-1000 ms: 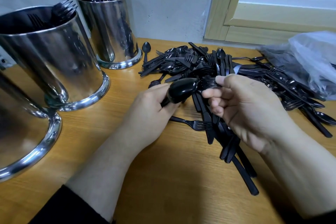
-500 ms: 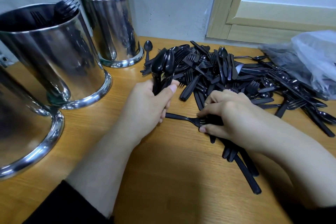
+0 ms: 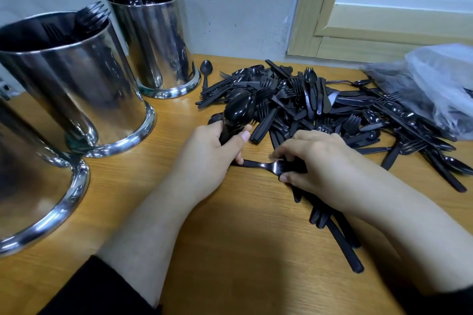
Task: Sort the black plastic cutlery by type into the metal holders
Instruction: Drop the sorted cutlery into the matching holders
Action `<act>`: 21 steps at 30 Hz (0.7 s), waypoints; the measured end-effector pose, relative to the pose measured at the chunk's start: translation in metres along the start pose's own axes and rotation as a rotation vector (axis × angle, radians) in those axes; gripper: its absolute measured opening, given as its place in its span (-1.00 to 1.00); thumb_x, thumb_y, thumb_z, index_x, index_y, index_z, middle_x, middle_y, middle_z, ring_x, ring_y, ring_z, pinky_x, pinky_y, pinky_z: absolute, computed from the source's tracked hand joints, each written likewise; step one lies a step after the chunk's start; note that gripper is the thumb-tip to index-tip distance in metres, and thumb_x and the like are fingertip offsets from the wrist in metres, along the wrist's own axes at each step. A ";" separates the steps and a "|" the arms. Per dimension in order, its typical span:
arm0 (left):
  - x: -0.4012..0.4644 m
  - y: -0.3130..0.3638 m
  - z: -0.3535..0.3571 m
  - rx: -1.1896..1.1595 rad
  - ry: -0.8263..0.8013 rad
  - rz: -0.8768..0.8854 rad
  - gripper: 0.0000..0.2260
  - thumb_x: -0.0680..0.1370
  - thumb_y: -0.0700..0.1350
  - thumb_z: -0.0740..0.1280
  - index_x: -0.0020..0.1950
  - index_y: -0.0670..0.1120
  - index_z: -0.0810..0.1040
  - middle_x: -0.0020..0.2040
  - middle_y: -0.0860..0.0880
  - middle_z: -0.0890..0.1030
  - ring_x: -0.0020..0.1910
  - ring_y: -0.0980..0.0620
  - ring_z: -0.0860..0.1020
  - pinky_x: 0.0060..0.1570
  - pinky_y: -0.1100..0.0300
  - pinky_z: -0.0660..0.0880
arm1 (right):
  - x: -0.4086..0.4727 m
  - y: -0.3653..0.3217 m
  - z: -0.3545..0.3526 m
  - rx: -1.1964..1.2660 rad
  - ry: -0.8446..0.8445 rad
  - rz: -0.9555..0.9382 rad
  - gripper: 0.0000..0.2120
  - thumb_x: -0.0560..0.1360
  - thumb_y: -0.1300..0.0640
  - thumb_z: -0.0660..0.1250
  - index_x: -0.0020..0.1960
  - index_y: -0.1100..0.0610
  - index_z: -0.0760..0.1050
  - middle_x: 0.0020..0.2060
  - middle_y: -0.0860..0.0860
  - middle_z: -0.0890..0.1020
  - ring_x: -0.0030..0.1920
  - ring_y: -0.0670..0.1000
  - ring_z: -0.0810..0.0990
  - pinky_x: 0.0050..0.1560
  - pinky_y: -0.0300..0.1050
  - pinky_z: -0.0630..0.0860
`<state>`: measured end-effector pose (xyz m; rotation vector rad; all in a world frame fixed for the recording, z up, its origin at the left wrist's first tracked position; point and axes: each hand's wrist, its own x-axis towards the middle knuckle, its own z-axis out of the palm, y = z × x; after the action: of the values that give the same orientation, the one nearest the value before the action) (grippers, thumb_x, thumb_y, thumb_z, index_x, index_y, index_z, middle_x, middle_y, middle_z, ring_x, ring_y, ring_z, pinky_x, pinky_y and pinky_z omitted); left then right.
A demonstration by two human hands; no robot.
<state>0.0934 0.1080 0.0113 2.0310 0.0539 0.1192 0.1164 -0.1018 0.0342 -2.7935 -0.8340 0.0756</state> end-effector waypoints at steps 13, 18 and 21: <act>-0.004 0.004 0.001 -0.030 -0.043 0.000 -0.89 0.64 -0.01 0.34 0.05 0.05 0.67 -0.21 0.09 0.72 -0.25 0.13 0.67 -0.11 0.17 0.61 | 0.003 0.001 0.008 0.129 0.473 -0.113 -0.93 0.59 0.07 0.37 0.05 -0.01 0.62 -0.09 -0.13 0.60 -0.03 0.00 0.54 0.02 0.11 0.47; -0.009 0.012 0.002 -0.037 -0.112 0.013 -0.76 0.62 0.07 0.31 -0.18 0.02 0.62 -0.46 0.07 0.56 -0.48 0.17 0.47 -0.39 0.32 0.43 | -0.002 -0.007 0.002 0.348 0.657 -0.019 -0.88 0.53 0.06 0.47 0.03 0.04 0.59 -0.18 -0.13 0.65 -0.12 -0.12 0.60 -0.07 -0.15 0.51; -0.012 0.012 0.004 -0.020 -0.151 -0.047 -0.77 0.52 0.11 0.42 -0.20 -0.02 0.61 -0.46 0.06 0.52 -0.45 0.12 0.48 -0.35 0.17 0.45 | -0.003 -0.007 0.000 0.463 0.688 0.038 -0.81 0.51 0.01 0.48 0.03 0.02 0.51 -0.24 -0.12 0.67 -0.18 -0.11 0.62 -0.12 -0.16 0.51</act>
<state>0.0821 0.0978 0.0197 2.0108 0.0055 -0.0636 0.1102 -0.0977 0.0355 -2.1634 -0.5017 -0.5751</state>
